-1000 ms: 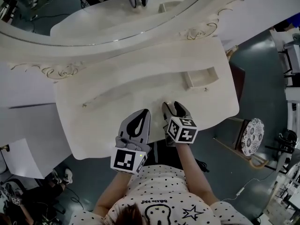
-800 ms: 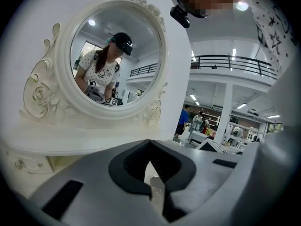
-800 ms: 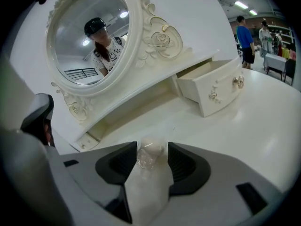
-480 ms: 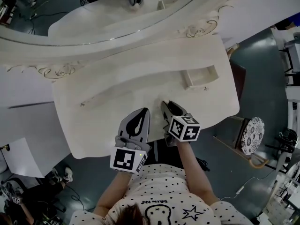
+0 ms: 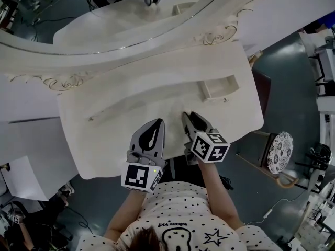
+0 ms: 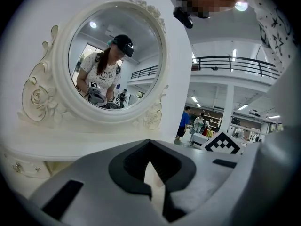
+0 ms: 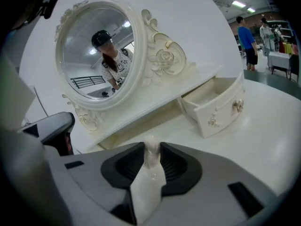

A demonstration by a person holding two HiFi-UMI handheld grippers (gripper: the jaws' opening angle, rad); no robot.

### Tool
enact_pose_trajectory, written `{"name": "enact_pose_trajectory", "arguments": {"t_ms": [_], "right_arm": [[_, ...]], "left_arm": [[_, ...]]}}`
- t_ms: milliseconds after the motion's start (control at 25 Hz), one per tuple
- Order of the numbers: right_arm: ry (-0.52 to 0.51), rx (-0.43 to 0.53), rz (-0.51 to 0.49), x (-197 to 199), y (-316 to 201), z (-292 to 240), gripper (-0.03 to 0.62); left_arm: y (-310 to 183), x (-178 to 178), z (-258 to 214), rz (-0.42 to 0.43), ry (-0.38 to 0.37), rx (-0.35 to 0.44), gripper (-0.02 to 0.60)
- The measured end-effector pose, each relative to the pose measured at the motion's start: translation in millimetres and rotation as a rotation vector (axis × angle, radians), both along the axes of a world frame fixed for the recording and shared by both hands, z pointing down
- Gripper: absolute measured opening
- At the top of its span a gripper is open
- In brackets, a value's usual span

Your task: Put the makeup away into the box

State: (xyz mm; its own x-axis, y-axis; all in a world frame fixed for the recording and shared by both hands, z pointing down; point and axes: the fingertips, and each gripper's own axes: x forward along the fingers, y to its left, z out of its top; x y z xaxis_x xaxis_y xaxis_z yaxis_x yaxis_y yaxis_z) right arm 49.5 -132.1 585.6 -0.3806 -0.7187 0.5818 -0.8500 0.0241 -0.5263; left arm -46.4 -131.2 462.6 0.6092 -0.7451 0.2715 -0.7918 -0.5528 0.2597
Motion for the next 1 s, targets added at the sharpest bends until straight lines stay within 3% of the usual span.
{"name": "enact_pose_trajectory", "arguments": {"t_ms": [480,760,1000], "right_arm": [[0.168,0.252,-0.020,26.3,-5.2,-84.5,0.113],[0.208,0.422,0.017,40.9,-0.2,-141.4,0.113],[0.241,0.505,0.035,52.0,7.8,-175.8,0.114]], "left_arm": [[-5.0,22.4,-37.5,0.025,0.039,0.090,-0.005],[-4.7,34.9,-64.4,0.041,0.062,0.154,-0.005],[-0.8,39.7,-75.1,0.040,0.064,0.181,-0.005]]}}
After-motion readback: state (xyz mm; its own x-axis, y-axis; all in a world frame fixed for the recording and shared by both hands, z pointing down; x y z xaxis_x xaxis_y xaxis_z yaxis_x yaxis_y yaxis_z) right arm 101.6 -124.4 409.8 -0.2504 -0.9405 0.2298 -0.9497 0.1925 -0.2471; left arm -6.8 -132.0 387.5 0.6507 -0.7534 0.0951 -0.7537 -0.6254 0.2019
